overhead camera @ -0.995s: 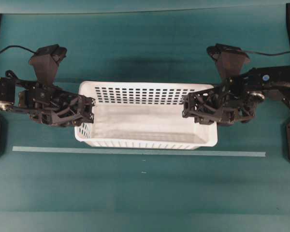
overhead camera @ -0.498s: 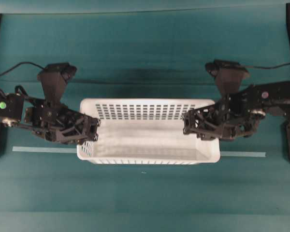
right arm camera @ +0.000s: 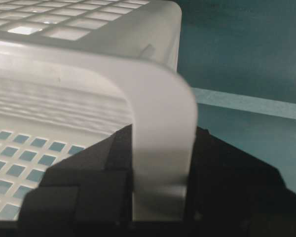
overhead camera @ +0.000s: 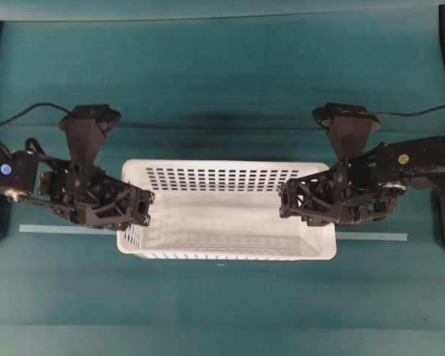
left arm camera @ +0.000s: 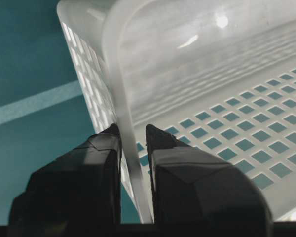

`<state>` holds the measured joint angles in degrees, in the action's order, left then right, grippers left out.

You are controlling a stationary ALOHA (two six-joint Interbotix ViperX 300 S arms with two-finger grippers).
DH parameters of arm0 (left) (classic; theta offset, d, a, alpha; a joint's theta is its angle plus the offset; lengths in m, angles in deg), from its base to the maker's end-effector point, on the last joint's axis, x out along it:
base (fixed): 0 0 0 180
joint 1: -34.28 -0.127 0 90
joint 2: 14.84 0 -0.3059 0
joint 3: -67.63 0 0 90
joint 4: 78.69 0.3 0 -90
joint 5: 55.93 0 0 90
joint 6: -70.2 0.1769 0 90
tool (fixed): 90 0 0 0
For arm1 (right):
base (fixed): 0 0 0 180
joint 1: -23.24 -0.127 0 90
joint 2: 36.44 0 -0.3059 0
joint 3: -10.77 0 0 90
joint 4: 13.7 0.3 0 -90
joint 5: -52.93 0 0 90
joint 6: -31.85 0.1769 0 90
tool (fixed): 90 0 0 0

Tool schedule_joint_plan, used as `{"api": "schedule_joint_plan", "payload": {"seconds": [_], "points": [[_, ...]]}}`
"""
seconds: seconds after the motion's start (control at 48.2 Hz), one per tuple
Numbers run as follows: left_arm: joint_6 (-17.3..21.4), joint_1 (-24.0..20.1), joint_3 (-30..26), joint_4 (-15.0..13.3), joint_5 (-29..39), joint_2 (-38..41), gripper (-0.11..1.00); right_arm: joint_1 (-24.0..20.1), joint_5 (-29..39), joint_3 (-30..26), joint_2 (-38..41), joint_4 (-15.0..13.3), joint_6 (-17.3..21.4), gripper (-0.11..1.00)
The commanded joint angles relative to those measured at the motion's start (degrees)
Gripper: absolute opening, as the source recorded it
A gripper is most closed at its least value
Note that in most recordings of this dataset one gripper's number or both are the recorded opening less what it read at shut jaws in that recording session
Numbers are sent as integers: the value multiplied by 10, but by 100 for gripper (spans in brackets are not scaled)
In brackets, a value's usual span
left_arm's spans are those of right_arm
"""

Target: Lift the white basket with both hands.

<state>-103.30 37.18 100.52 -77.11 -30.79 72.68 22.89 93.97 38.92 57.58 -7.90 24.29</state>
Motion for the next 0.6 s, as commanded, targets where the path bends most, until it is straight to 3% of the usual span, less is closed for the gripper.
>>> {"api": "schedule_joint_plan", "payload": {"seconds": [0.0, 0.581], "points": [[-8, 7, -8, 3, -4, -1, 7, -14, -3, -6, 4, -4, -4, 17], [-18, 11, -15, 6, -7, 33, 7, -20, -13, -20, 31, -3, -4, 17]]}}
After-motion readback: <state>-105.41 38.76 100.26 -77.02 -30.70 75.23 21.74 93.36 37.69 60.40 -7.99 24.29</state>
